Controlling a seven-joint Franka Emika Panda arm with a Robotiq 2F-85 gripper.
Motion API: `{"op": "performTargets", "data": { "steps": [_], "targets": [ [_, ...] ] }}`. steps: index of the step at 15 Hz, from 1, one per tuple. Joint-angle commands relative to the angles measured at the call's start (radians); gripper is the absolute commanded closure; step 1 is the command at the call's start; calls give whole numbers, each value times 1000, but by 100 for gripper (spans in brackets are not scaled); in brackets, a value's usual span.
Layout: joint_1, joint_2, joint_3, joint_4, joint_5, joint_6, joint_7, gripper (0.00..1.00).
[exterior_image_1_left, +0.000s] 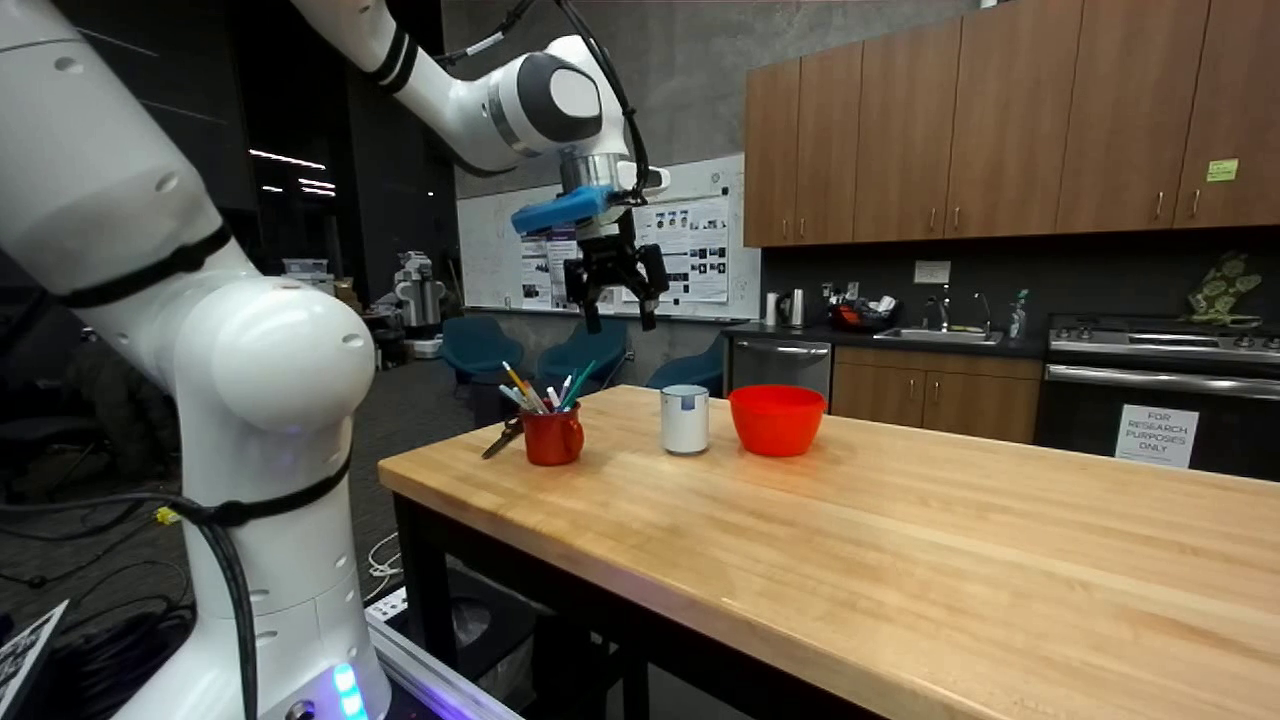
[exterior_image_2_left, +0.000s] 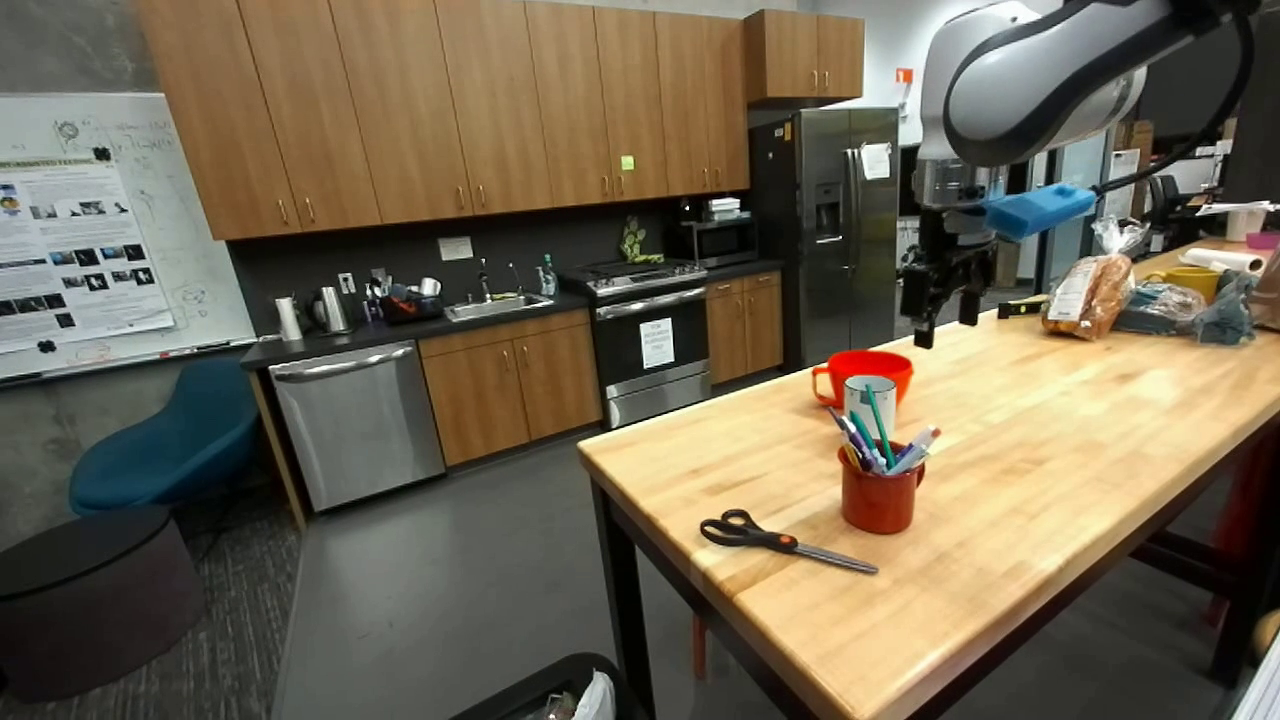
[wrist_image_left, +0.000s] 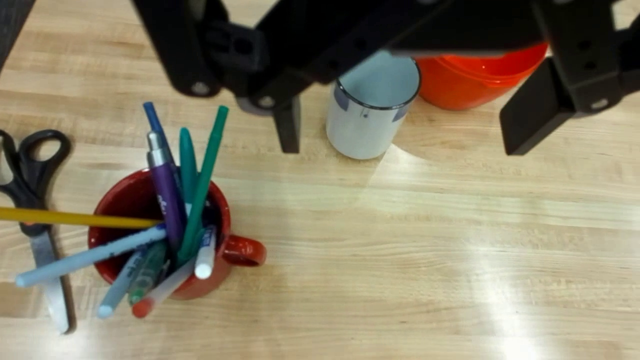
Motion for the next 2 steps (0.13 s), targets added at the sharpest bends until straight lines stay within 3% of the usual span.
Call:
{"op": "performTargets", "data": {
  "steps": [1, 2],
  "targets": [
    [-10, 8, -21, 35, -40, -69, -65, 0],
    [-3, 0, -11, 10, -24, -31, -23, 0]
  ]
}}
